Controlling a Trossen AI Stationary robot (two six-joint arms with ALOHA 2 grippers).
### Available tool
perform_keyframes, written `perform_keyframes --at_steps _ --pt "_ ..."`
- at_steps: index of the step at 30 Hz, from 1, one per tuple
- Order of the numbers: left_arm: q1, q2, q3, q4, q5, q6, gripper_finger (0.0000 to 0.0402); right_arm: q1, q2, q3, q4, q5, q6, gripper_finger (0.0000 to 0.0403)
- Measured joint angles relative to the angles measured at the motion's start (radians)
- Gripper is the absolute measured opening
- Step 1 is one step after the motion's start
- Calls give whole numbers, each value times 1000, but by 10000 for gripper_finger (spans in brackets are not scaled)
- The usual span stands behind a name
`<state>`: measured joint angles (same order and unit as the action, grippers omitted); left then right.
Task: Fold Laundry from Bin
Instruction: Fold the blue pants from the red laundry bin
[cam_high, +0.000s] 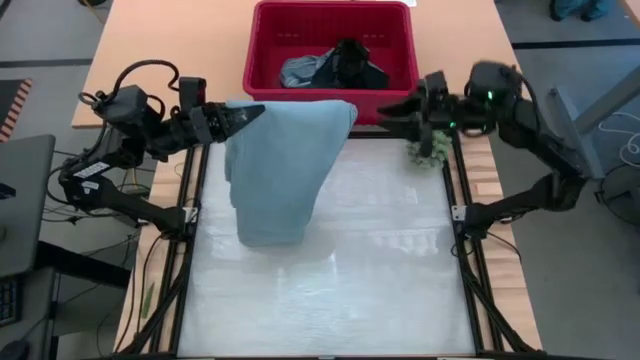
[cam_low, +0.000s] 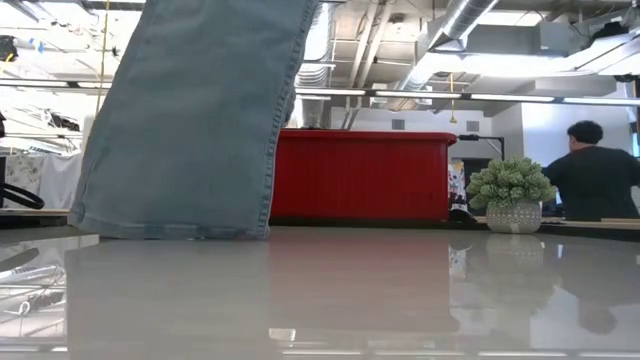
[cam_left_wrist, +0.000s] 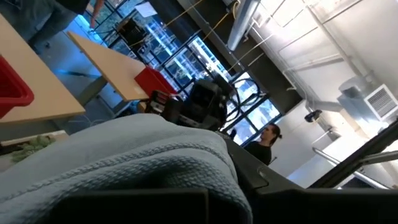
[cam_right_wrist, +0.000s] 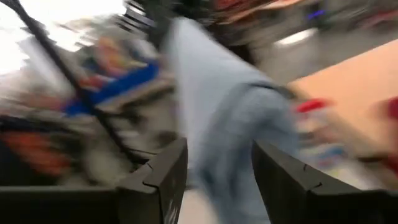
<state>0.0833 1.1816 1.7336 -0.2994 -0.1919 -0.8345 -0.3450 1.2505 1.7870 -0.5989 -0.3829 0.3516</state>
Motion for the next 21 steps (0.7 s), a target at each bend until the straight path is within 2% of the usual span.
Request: perform_keyframes --at_steps 2,7,14,18,21 --pt "2 0 0 -3 7 6 0 -5 20 0 36 -80 85 205" --pt "2 2 0 -8 53 48 0 15 51 -28 40 -51 152 205" --pt "2 3 1 -7 74 66 0 49 48 -161 357 -53 274 205" --pt "2 3 1 -9 80 67 0 67 48 -197 433 -59 282 205" --pt "2 3 1 -8 80 72 0 72 48 -197 438 -25 277 205"
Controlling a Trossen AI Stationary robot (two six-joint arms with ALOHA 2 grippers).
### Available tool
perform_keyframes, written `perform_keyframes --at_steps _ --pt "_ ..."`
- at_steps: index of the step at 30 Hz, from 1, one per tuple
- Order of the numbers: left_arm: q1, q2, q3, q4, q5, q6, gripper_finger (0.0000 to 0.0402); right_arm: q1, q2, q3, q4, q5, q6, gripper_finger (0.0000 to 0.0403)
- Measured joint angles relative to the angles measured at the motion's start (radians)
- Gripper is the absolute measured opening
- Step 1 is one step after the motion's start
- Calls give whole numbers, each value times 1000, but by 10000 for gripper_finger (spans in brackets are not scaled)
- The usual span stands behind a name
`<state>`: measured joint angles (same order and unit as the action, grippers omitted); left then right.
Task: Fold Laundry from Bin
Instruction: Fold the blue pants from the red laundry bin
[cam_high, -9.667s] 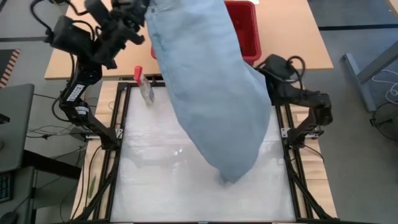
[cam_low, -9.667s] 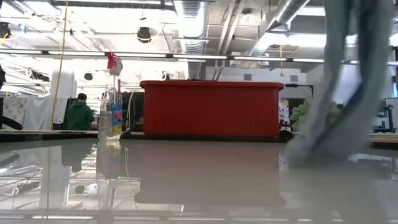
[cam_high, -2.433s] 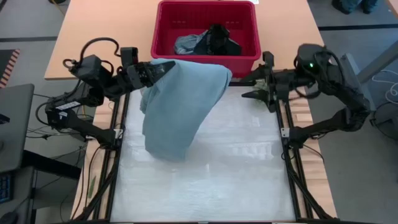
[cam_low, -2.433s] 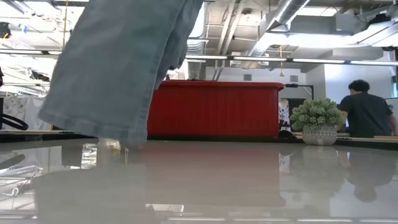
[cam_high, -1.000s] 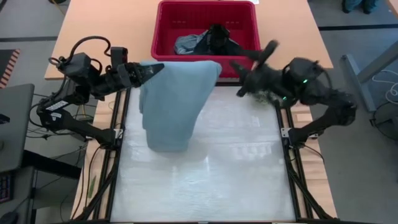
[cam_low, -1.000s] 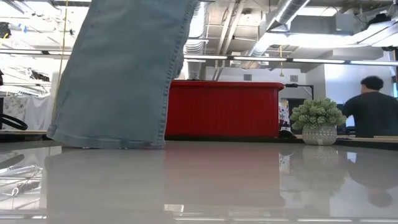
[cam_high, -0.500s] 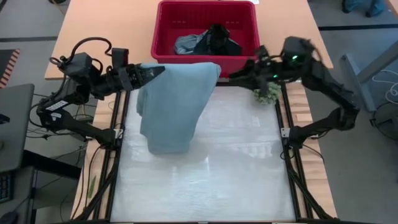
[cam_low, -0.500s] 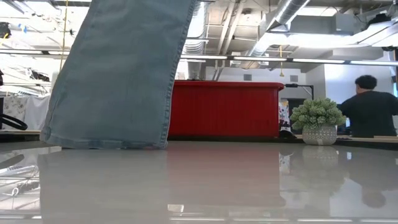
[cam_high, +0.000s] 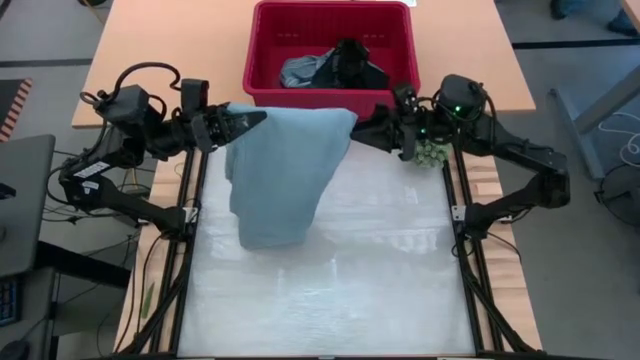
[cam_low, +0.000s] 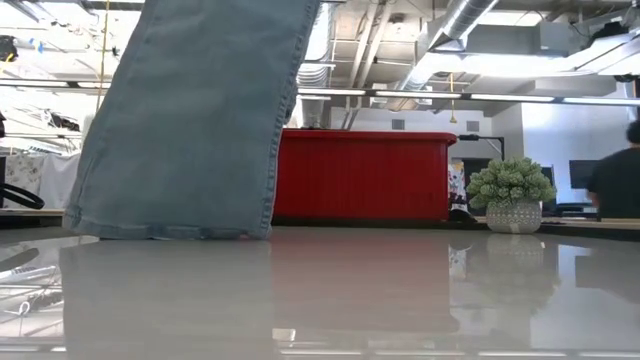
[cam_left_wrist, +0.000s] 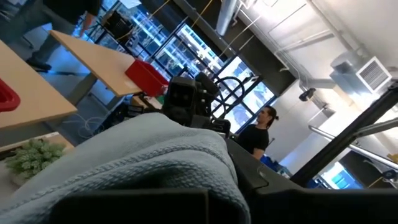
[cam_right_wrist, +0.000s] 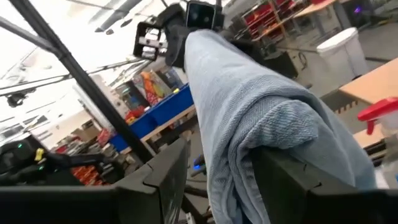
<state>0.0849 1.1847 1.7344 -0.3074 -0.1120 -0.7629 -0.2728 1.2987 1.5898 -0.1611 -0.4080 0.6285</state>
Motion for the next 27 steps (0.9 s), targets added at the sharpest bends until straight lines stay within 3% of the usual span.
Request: perform_keyframes --at_steps 8,13,20,27 --pt "0 0 0 -5 0 1 0 54 30 0 11 71 -5 204" --pt "0 -4 0 -13 1 7 0 52 45 0 -80 79 -31 204" --pt "0 -11 0 -16 -5 9 0 41 44 -1 -37 104 -38 202" --pt "0 -12 0 -12 -6 18 0 44 51 -1 110 101 -54 153"
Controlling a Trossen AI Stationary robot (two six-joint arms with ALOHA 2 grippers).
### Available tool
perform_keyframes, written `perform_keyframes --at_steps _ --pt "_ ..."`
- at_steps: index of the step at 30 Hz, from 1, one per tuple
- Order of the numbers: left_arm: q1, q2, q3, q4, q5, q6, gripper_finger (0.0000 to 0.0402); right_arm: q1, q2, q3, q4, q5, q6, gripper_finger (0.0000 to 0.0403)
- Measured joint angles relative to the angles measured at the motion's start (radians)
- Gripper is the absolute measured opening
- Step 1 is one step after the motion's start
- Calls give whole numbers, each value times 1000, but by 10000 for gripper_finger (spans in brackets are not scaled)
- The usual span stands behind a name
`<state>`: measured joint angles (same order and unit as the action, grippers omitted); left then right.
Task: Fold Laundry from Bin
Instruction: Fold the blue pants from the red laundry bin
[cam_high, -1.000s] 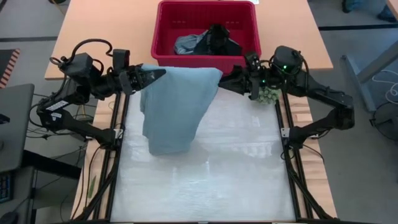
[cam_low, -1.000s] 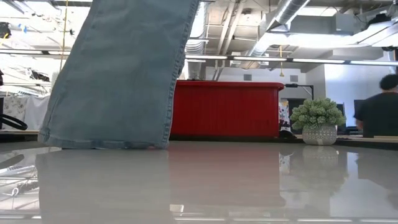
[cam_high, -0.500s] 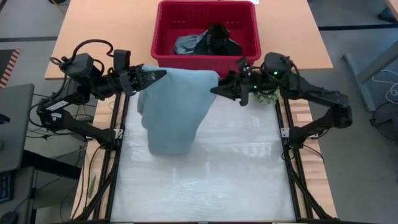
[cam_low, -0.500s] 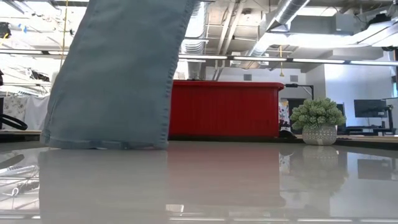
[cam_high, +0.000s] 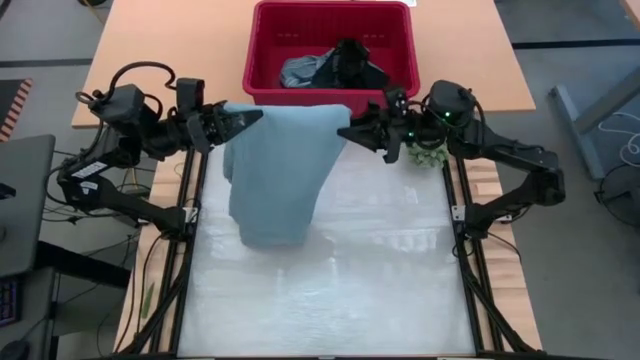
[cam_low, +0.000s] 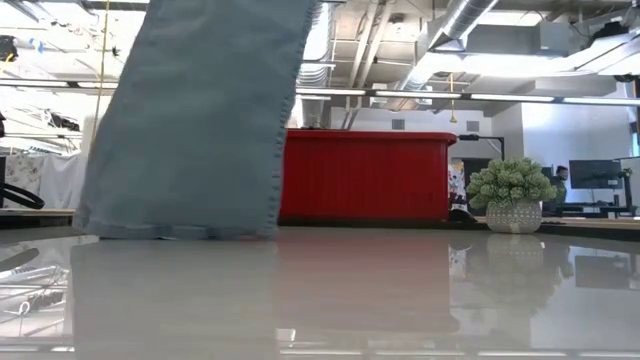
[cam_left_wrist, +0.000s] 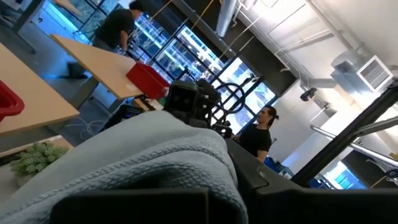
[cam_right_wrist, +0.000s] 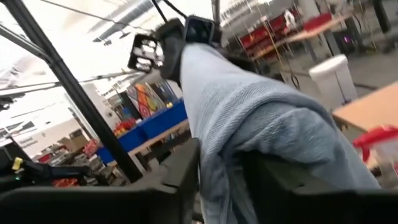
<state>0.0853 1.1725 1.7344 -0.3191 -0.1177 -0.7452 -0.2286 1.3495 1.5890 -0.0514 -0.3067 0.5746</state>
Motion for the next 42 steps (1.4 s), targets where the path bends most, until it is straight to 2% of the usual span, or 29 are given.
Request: perform_keyframes --at_steps 2,5,6,11,19,23,27,34,37,39,42 --pt "0 0 0 1 -2 0 0 1 0 0 34 -3 -1 116" --pt "0 0 0 -3 -58 -16 3 1 -3 0 76 -19 -2 44" --pt "0 0 0 -7 -70 -19 7 -3 -6 0 84 -37 -1 33" --pt "0 2 0 -14 -73 -2 63 -32 -28 0 92 -80 43 33" --pt "0 -4 -2 -98 -16 153 180 -78 -74 0 73 -125 49 33" --pt "-12 4 -74 -92 -56 193 220 -81 -75 0 66 -142 47 33" --pt "-19 5 -178 22 -29 214 240 -81 -75 0 54 -143 46 33" --pt "-19 4 -250 132 18 226 242 -89 -76 0 55 -154 38 35" --pt "-19 6 -250 175 52 225 227 -89 -81 1 56 -159 37 35" --pt "-19 6 -250 203 68 230 198 -103 -88 1 55 -175 25 36" --pt "-19 5 -242 218 69 211 116 -128 -103 1 52 -189 17 37"
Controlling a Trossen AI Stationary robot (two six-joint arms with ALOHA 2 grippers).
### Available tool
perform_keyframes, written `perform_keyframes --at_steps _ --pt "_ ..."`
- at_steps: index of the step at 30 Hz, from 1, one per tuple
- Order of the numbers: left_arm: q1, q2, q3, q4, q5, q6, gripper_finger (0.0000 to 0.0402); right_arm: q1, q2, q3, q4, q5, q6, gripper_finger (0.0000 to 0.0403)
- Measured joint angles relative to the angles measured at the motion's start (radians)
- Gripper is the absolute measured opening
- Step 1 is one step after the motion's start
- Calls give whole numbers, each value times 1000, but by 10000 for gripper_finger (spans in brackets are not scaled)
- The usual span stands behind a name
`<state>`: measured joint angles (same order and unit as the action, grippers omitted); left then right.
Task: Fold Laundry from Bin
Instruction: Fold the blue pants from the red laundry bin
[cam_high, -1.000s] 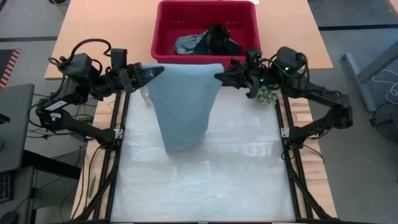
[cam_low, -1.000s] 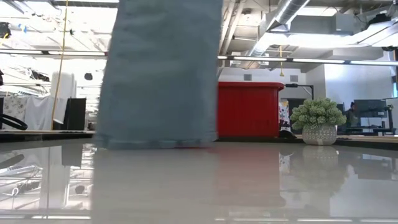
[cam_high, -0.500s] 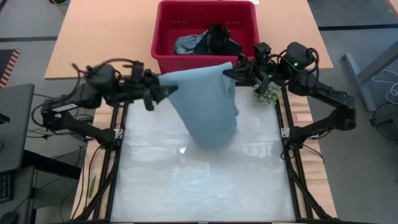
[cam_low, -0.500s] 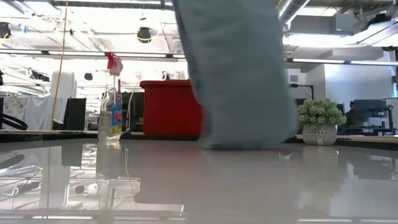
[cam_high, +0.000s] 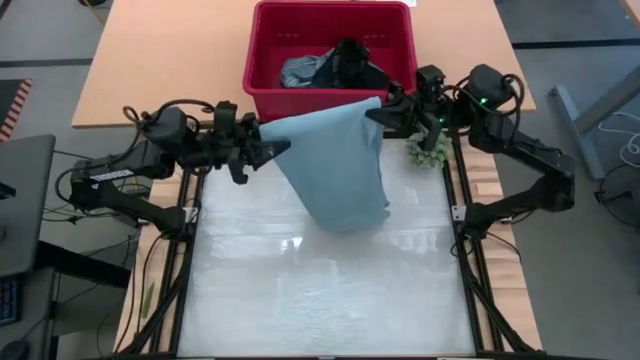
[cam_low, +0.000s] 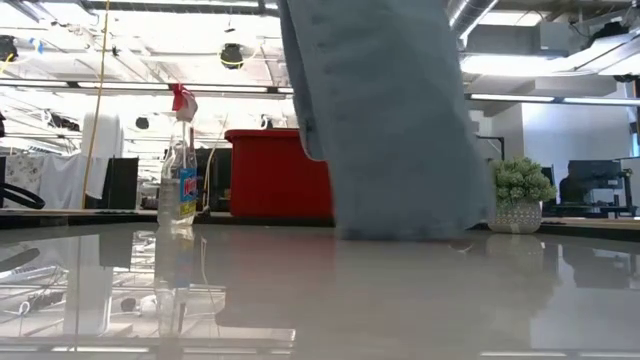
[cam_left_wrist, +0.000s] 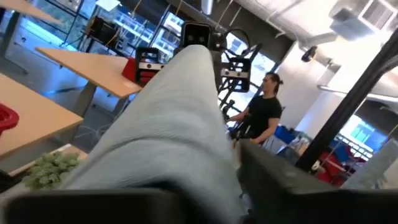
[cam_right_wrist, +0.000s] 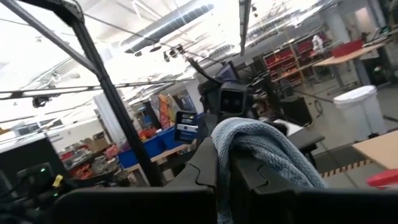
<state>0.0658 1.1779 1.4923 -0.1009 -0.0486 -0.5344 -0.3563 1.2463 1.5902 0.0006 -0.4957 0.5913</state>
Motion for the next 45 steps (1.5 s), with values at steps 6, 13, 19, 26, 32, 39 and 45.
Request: perform_keyframes --at_steps 6,13,19,26,32,39,45 --pt "28 1 2 25 -11 -124 10 -41 -18 0 -4 -8 -1 37" --pt "134 1 2 47 7 -260 3 -97 3 0 -25 -8 -23 37" --pt "332 28 2 145 139 -310 2 -209 40 0 62 -49 -151 38" --pt "518 141 39 336 356 -452 1 -300 157 32 303 -150 -109 38" --pt "596 230 202 326 497 -387 0 -362 256 141 326 -338 -110 38" --pt "393 158 214 77 527 -79 0 -267 246 113 161 -539 -139 35" --pt "16 -14 -99 -74 96 126 0 -8 151 -142 -109 -426 -350 35"
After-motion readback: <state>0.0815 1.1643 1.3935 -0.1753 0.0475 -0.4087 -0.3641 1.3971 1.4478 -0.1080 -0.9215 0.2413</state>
